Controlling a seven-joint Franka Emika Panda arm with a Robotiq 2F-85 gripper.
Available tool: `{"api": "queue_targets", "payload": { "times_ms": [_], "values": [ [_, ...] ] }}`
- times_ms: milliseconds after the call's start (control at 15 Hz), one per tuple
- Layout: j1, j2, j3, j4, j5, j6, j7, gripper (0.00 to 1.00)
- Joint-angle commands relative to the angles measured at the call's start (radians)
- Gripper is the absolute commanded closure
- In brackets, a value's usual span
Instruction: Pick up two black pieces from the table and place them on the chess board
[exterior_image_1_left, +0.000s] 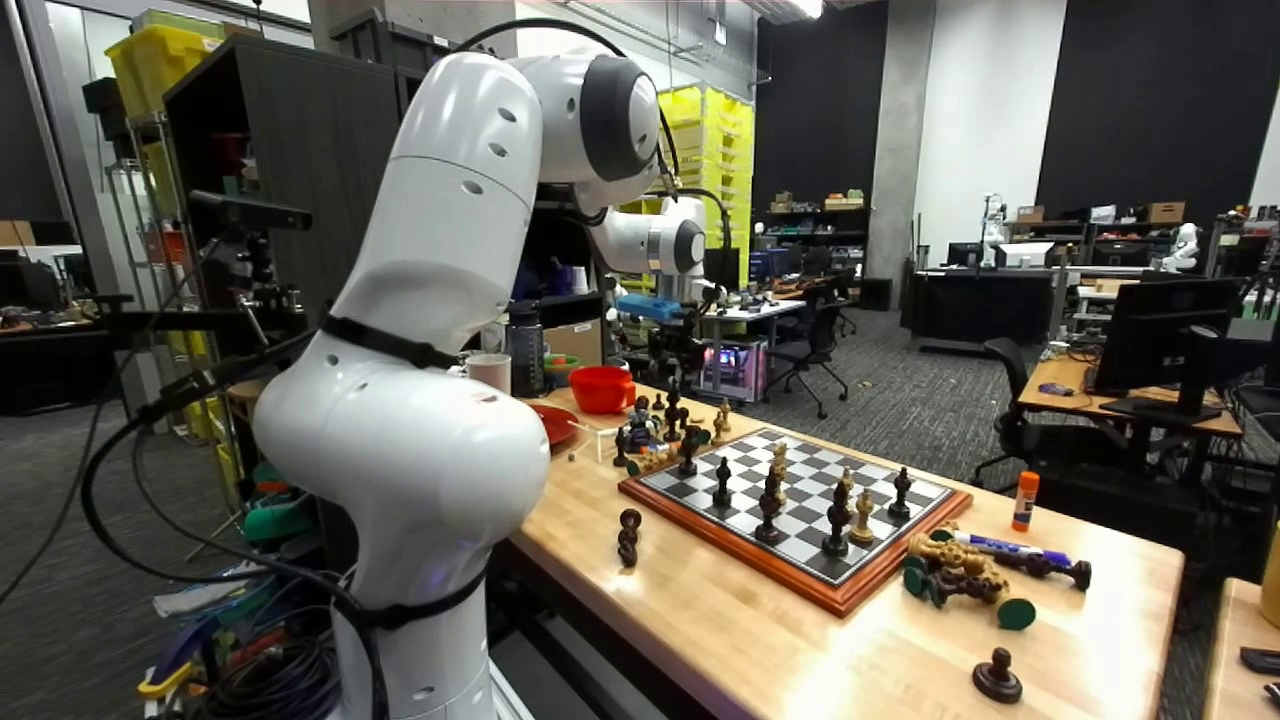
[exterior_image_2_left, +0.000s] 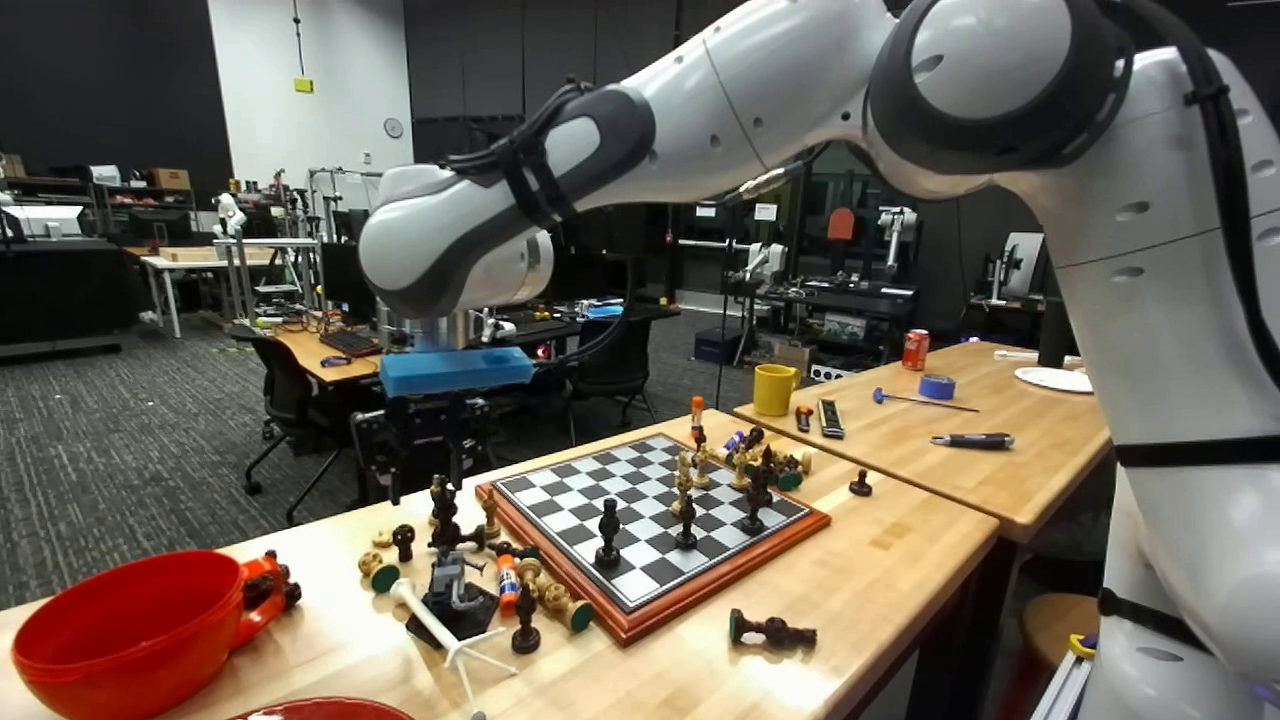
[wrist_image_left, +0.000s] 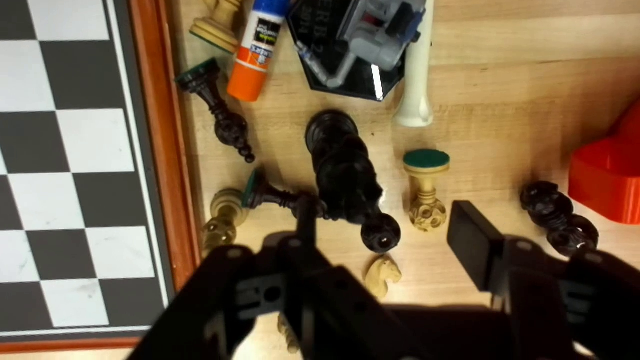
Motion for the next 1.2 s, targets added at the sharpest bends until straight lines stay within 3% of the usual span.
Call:
{"api": "queue_targets", "payload": {
  "times_ms": [0,333,800,867,933,1133],
  "values": [
    [0.017,0.01,-0.021,0.036,0.003,-0.022,0.013,0.62],
    [0.014,0.009,-0.037,0.053,-0.002,-0.029,0.019,0.99],
    [0.018,0.006,-0.046,0.055,-0.008,-0.035,0.022,1.0],
    [0.019,0.004,-0.046,0.054,-0.009,-0.037,0.022,0.74],
    [0.019,-0.002,-0.043,0.047,-0.006,-0.039,0.019,0.73],
    [0.02,-0.012,-0.038,0.035,0.003,-0.052,0.01,0.56]
  ]
}}
